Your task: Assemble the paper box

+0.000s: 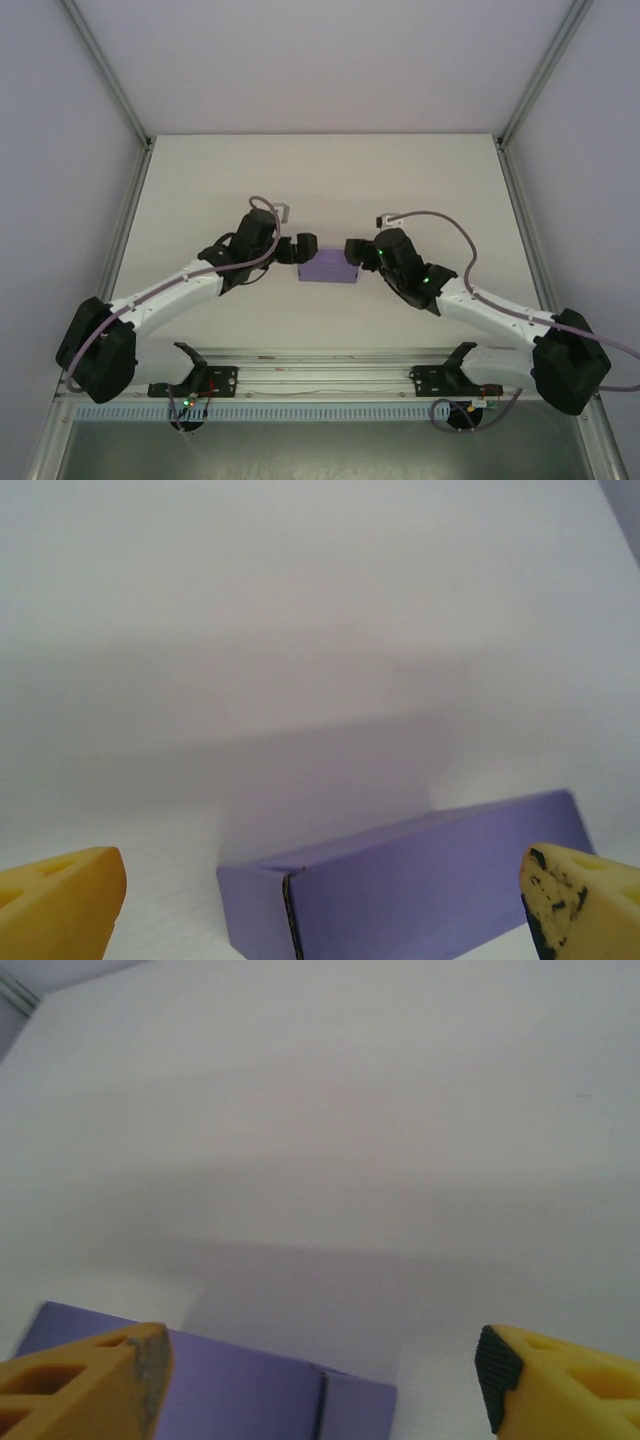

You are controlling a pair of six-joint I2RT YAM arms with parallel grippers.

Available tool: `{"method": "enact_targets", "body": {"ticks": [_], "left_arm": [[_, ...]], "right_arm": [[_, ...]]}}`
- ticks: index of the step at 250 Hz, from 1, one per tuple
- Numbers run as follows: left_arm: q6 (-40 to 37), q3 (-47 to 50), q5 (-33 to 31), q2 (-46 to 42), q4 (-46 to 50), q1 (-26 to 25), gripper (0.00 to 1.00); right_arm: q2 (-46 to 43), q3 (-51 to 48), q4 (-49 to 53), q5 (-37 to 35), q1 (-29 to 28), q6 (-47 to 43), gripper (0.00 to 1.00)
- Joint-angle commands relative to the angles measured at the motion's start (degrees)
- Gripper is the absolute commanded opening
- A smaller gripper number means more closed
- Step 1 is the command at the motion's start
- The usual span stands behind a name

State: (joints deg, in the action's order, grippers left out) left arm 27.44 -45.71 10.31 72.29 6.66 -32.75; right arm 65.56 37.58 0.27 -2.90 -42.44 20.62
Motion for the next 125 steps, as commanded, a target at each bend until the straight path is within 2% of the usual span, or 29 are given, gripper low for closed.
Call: {"method": "enact_targets", "body": {"ticks": [1,12,36,53,92,125], "left_arm": [[-2.48,-2.98,-7.1,-2.99,5.79,0.13,1.0],[-2.48,-3.26,-8.88,-3.82,6.79,0.44,1.0],[-1.85,-2.77,-12.74,-5.65,8.77,1.9,1.0],[-1.06,-1.48,-13.65,-7.33,9.71,3.57,1.0],[1.57,2.72,-14.47,-12.18,11.59,7.73,1.0],[2.93,6.07,-14.79,-16.08,12.33,8.89,1.0]], "right_arm": [[-1.34,3.19,4.45,6.43,0.06,-12.54,0.89],[-1.02,4.63,6.12,12.33,0.05,-19.58,1.0],[0.18,9.49,14.11,22.57,0.01,-35.62,1.0],[3.25,13.06,19.28,25.55,0.19,-44.97,1.0],[10.27,19.96,27.29,25.06,-1.21,-61.76,1.0],[18.6,25.83,31.43,18.82,-2.53,-68.35,1.0]]}}
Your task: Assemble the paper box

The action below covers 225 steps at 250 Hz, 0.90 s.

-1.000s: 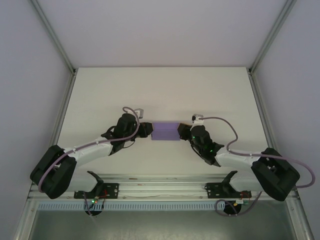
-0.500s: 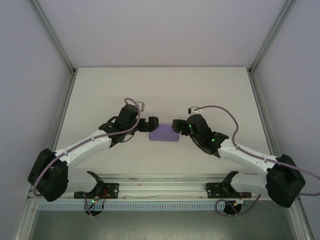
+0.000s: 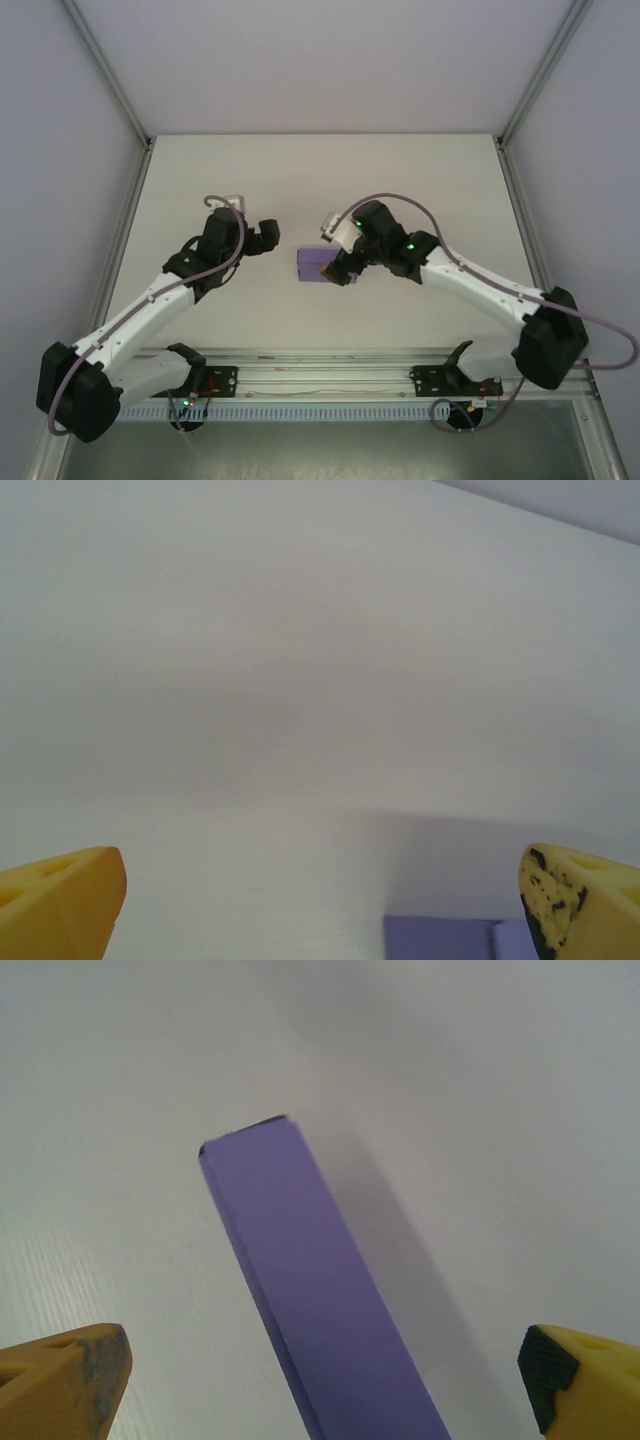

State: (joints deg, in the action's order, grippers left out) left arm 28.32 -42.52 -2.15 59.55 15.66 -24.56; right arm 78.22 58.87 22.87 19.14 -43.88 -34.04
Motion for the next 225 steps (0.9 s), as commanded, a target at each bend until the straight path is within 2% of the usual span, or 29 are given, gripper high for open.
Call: {"method": "enact_targets", "body": {"ticks": [1,48,72,92,105,125,150,177,225], "left_arm": [[2.12,2.97,-2.33,-3.41,3.37,0.72,1.0],[2.8,4.91,-3.1,-5.61,3.86,1.09,1.0],[2.71,4.84,-3.14,-5.41,4.37,1.15,1.0],[2.53,4.88,-3.09,-5.18,4.29,1.17,1.0],[2.49,4.97,-2.9,-5.06,4.29,1.25,1.0],[2.35,5.07,-2.65,-4.88,4.26,1.21,1.0],[2.07,5.08,-2.33,-4.96,4.17,1.27,1.0],[1.99,5.15,-2.45,-5.28,4.1,1.26,1.0],[2.43,5.59,-3.32,-5.93,3.57,1.25,1.0]], "right_arm": [[6.23,4.74,9.02,-3.35,-1.06,-13.82,1.0],[18.76,14.49,16.28,-10.0,-2.08,-17.25,0.92],[22.46,16.41,16.79,-12.47,-2.86,-17.7,0.89],[24.44,17.4,17.19,-13.32,-3.44,-17.9,0.82],[25.19,17.68,17.18,-13.9,-3.71,-17.7,0.8],[25.67,17.38,16.06,-15.31,-4.02,-17.55,0.69],[25.35,16.33,13.82,-18.33,-4.37,-17.93,0.61],[23.82,14.34,8.9,-24.26,-4.77,-18.78,0.48],[21.83,10.04,0.23,-33.91,-5.25,-24.41,0.47]]}}
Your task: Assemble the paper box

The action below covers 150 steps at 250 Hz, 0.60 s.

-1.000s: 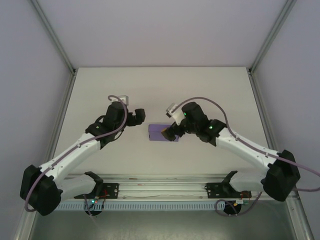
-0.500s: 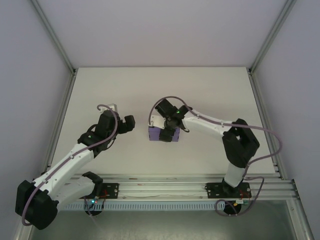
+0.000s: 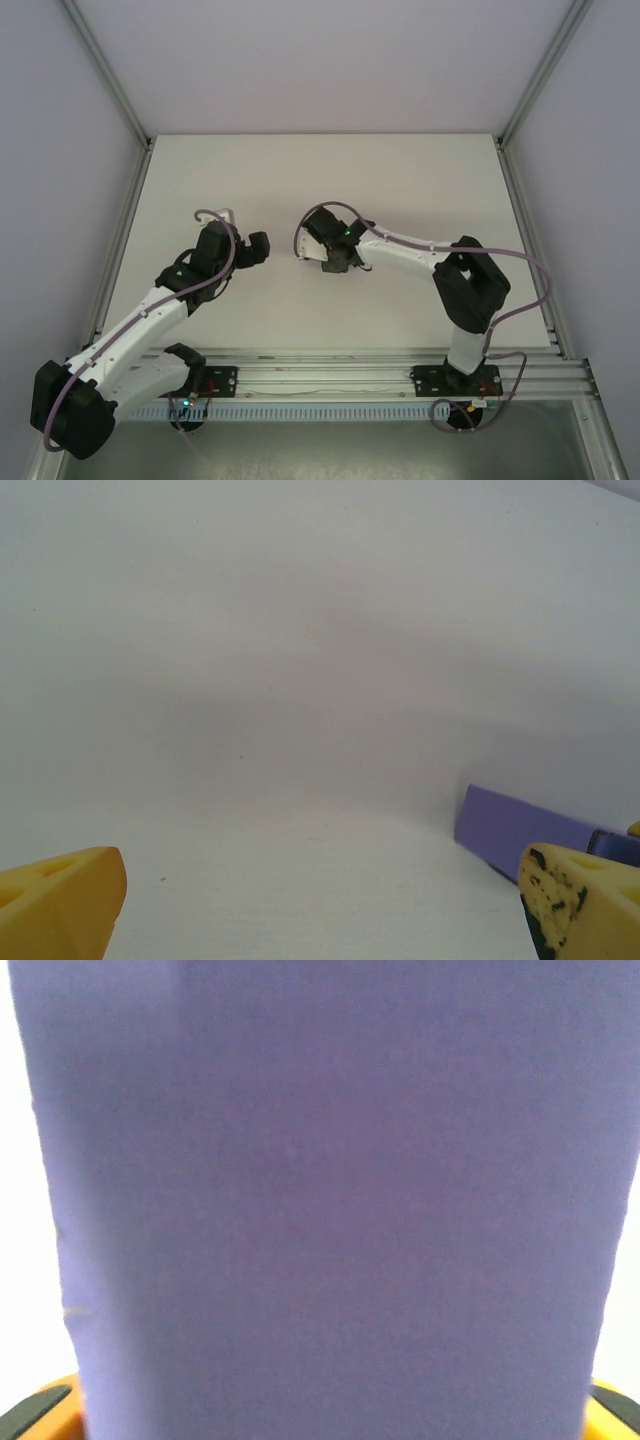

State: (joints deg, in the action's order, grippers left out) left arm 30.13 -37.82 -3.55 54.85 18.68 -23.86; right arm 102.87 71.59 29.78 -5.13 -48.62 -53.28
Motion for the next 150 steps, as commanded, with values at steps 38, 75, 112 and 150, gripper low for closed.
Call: {"method": "enact_targets", "body": {"ticks": [38,75,112,150], "left_arm": [[0.65,0.93,-1.93,-1.26,0.75,0.54,1.0],[0.52,0.77,-1.15,-1.33,0.64,0.52,1.0],[0.46,0.3,-1.04,-1.3,1.36,0.54,1.0],[0.24,0.12,-0.39,-1.11,0.82,0.5,1.0]], "right_arm": [[-2.37,-7.63,-15.6,-13.61,-1.16,-9.09,0.5],[-1.71,-10.68,-19.75,-15.65,-2.5,-8.75,0.62],[-3.44,-13.61,-19.89,-15.51,-4.14,-6.07,0.85],[-6.67,-14.73,-14.55,-14.01,-6.11,-1.12,0.94]]}}
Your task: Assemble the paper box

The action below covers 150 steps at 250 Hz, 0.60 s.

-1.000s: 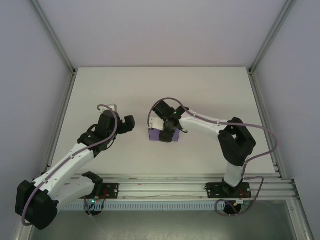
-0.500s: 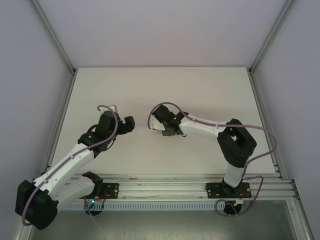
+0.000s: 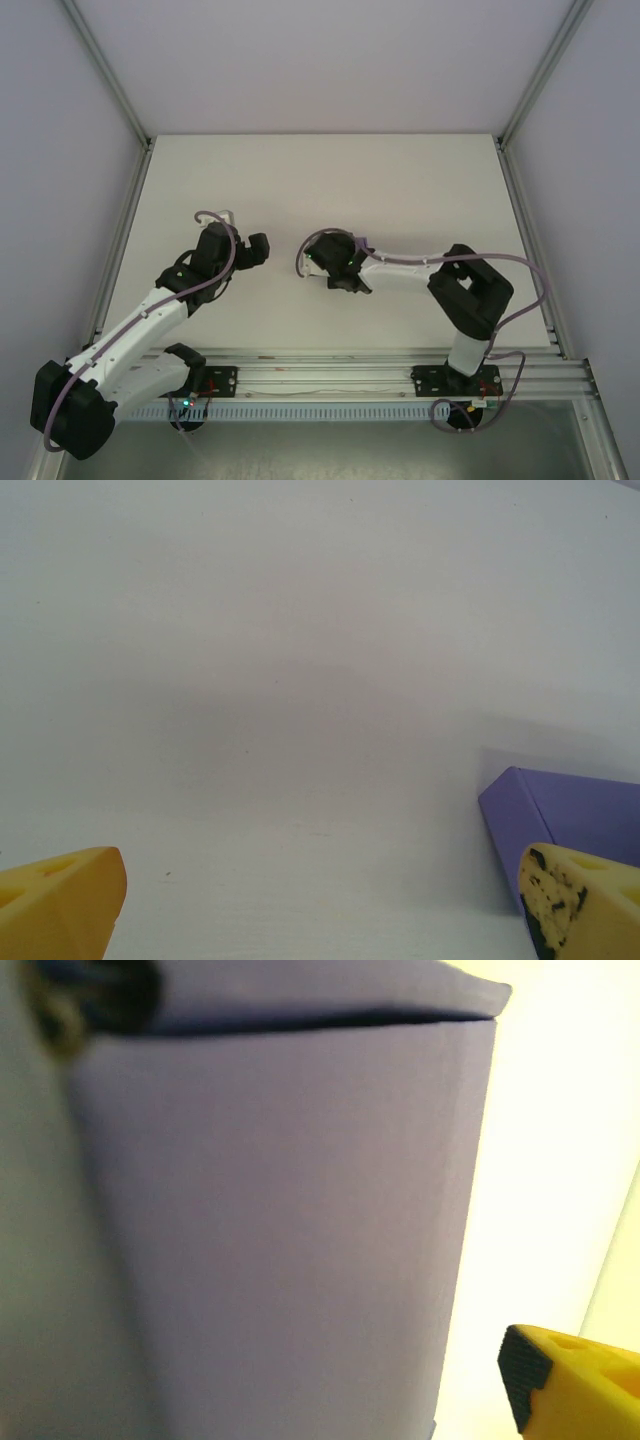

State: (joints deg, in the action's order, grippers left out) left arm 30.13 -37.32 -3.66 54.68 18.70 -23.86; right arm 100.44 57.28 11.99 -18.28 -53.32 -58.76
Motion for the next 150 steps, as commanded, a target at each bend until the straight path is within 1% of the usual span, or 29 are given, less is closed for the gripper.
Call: {"method": "enact_targets", "body": {"ticks": [1,10,44,85,105,129,150], "left_arm": [[0.26,-0.34,-0.24,-0.87,0.76,0.53,1.0],[0.2,-0.31,-0.21,-0.67,0.62,0.57,1.0],[-0.4,-1.49,1.42,0.29,0.64,0.57,1.0],[-0.86,-3.65,1.37,0.91,1.01,0.57,1.0],[-1.28,-4.51,1.38,0.95,0.61,0.56,1.0],[-1.98,-4.95,-0.64,1.17,-0.78,0.55,1.0],[-2.91,-5.36,-2.85,1.89,-2.09,0.57,1.0]], "right_arm": [[-4.36,-0.45,3.4,-0.73,-1.47,4.49,0.95],[-5.63,-0.5,5.1,0.57,-1.91,5.97,0.98],[-10.53,-0.93,8.39,3.54,-2.7,9.91,0.98],[-19.51,-1.99,11.39,10.05,-2.66,11.59,1.0],[-24.42,-3.24,10.29,11.49,-2.47,12.91,1.0],[-29.53,-6.01,6.38,11.78,-0.53,15.33,1.0],[-32.91,-7.39,5.07,13.01,3.64,21.52,1.0]]}}
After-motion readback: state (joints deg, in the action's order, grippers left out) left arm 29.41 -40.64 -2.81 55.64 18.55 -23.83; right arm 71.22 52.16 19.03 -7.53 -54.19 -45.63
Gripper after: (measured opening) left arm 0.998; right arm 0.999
